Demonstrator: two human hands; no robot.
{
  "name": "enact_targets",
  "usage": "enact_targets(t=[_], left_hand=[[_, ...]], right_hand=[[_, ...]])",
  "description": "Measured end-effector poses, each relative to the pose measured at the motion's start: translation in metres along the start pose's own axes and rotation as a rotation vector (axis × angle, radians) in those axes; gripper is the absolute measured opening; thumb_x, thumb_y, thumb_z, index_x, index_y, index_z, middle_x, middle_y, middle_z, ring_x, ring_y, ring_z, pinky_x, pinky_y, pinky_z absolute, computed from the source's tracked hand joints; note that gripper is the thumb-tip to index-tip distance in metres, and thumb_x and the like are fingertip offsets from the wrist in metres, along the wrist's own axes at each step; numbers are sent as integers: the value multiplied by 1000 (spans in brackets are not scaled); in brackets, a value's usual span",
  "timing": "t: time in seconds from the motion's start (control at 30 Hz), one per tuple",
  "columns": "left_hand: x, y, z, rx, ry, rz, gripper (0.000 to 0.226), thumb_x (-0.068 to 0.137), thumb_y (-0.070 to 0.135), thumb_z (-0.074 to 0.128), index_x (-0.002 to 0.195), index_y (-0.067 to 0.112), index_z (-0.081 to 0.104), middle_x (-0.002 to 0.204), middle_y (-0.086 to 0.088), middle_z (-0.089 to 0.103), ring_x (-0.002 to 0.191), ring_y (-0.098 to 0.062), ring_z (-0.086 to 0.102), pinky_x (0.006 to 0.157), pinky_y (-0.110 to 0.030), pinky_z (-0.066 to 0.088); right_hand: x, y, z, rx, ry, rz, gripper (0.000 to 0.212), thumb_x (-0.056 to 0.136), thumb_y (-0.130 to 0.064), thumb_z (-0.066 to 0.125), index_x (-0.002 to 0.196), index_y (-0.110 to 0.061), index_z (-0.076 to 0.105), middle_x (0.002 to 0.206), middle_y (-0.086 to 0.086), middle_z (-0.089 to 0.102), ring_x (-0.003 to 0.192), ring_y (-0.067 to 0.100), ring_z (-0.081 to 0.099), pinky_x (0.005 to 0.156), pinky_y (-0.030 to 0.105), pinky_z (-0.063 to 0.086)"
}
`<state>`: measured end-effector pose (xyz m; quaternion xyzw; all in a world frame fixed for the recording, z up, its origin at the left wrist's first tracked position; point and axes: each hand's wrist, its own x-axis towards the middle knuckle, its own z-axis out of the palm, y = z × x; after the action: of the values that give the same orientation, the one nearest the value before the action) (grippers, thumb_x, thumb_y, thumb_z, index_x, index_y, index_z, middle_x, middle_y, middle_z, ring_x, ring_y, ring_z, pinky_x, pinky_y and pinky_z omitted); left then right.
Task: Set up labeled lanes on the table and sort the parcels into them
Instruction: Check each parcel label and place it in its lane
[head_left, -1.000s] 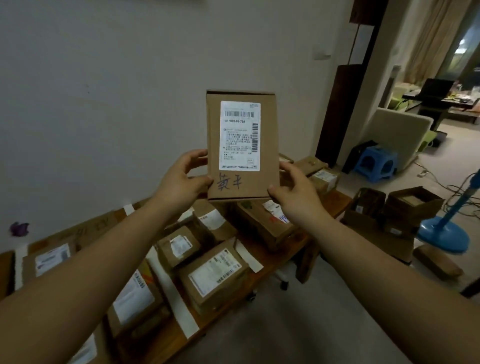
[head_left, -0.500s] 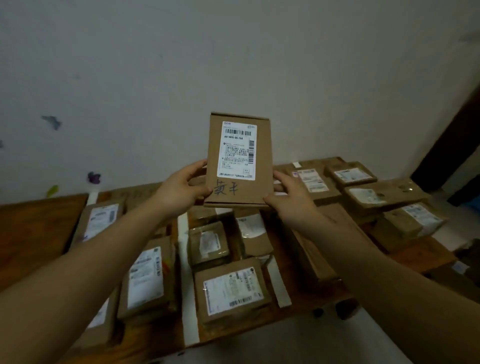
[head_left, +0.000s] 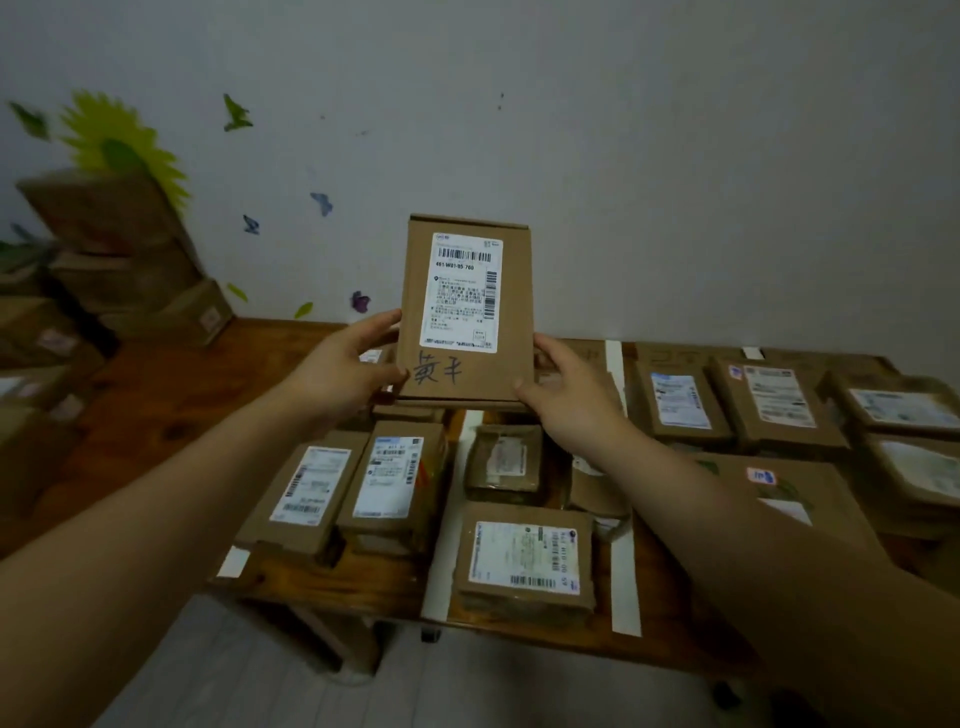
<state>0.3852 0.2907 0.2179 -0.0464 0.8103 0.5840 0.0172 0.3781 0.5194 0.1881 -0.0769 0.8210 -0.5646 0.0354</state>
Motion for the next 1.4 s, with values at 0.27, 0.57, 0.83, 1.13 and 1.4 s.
enact_targets(t=[0.27,0.57,0.83,1.13,1.4], left_hand=[[19,-48,-67,19,-40,-4,69,87,-6,56,141,32,39,128,6,56,101,-18,64,74,-34,57],[37,-120,-197,94,-121,-28,70,87,-7,56,144,25,34,131,2,50,104,-22,61,70,-27,56],[17,-182,-224,215,-165,-61,65,85,-4,60,142,17,35,137,-4,45,106,-14,53,64,-17,53],[-13,-236,-217,410,-316,20,61,79,1,70,133,17,48,126,5,46,111,-5,44,68,-2,42],[-21,-278,-218,466,-436,2,58,86,8,65,138,21,44,126,8,41,118,-9,44,98,-19,37]], right_hand=[[15,-14,86,-31,6,51,54,92,-18,60,140,-34,40,130,-11,54,118,11,52,96,35,49],[22,-42,250,-61,16,110,61,92,-22,60,132,-55,28,125,-19,55,117,8,53,99,34,47],[0,-51,312,-386,-21,241,63,96,-25,54,150,-22,21,143,1,41,128,19,41,104,31,34],[-27,-15,338,-548,-102,283,49,98,-26,49,143,-14,33,144,5,41,127,18,41,102,26,33],[-40,19,370,-599,-52,323,51,98,-21,49,145,-15,32,144,6,38,129,20,40,105,30,36]])
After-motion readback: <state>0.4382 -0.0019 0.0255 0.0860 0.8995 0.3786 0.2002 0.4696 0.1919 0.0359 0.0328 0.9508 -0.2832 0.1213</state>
